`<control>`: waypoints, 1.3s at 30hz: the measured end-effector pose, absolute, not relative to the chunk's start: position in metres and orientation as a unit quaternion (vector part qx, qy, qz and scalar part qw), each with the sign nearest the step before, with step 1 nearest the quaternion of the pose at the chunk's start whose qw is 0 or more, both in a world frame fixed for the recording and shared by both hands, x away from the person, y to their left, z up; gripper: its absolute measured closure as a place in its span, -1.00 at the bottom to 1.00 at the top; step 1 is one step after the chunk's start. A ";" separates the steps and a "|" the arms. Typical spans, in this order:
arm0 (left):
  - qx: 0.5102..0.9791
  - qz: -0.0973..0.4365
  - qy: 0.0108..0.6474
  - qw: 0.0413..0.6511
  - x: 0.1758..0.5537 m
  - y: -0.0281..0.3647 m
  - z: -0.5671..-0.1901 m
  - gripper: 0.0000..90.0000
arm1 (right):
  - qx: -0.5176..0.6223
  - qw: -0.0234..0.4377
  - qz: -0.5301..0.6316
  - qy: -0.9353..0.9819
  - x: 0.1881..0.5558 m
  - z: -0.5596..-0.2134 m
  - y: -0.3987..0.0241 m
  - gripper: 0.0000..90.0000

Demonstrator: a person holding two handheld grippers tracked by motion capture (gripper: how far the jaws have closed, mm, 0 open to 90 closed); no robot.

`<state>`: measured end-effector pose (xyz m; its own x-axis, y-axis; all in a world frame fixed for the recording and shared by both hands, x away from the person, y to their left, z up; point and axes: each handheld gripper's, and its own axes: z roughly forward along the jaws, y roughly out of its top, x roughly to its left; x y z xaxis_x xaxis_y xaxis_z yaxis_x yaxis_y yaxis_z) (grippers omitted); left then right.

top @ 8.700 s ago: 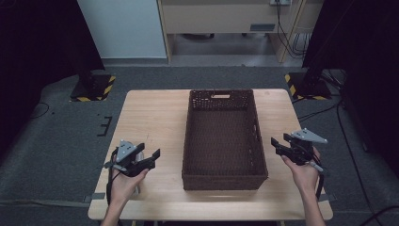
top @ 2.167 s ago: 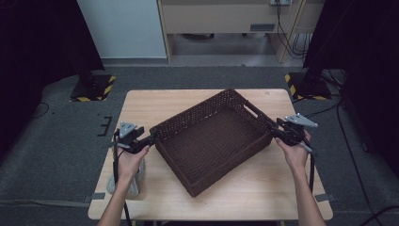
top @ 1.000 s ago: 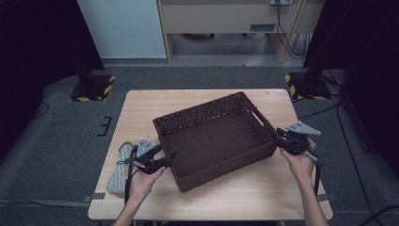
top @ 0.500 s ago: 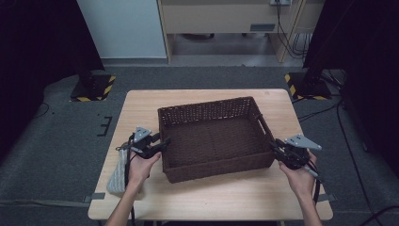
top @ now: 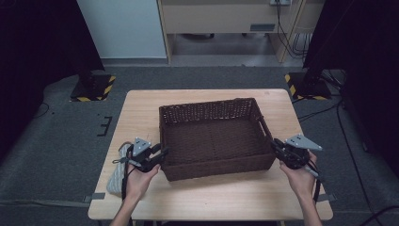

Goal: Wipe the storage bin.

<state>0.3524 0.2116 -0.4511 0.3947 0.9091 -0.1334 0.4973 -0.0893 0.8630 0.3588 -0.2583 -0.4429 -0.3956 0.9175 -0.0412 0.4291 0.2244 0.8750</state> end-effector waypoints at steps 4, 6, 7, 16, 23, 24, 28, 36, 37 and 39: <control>0.699 0.233 0.500 0.455 0.366 0.216 -0.453 0.42 | 0.466 0.291 0.415 0.725 0.352 -0.443 -0.251 0.75; 0.694 0.233 0.501 0.461 0.372 0.219 -0.455 0.43 | 0.467 0.292 0.415 0.724 0.351 -0.443 -0.250 0.74; 0.692 0.233 0.501 0.464 0.374 0.219 -0.455 0.43 | 0.467 0.291 0.415 0.725 0.350 -0.443 -0.249 0.74; 0.693 0.230 0.496 0.470 0.377 0.222 -0.456 0.42 | 0.471 0.288 0.418 0.722 0.349 -0.443 -0.247 0.70; 0.699 0.231 0.490 0.466 0.381 0.224 -0.456 0.43 | 0.470 0.288 0.412 0.726 0.346 -0.442 -0.244 0.68; 0.699 0.232 0.491 0.466 0.380 0.225 -0.456 0.41 | 0.470 0.286 0.414 0.725 0.347 -0.442 -0.245 0.65; 0.688 0.238 0.491 0.479 0.370 0.230 -0.450 0.07 | 0.466 0.294 0.432 0.715 0.347 -0.437 -0.249 0.48; 0.686 0.263 0.473 0.486 0.342 0.258 -0.432 -0.27 | 0.460 0.325 0.443 0.698 0.346 -0.428 -0.274 -0.03; 0.685 0.263 0.478 0.483 0.340 0.264 -0.432 -0.30 | 0.462 0.326 0.444 0.695 0.346 -0.428 -0.278 -0.08; 0.679 0.264 0.489 0.480 0.338 0.275 -0.434 -0.31 | 0.465 0.323 0.446 0.693 0.347 -0.427 -0.285 -0.15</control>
<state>0.3381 0.2746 -0.4335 0.3834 0.9168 -0.1117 0.4105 -0.0608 0.9098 0.3468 -0.2851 -0.4274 -0.3588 0.9328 -0.0344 0.3561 0.1709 0.9187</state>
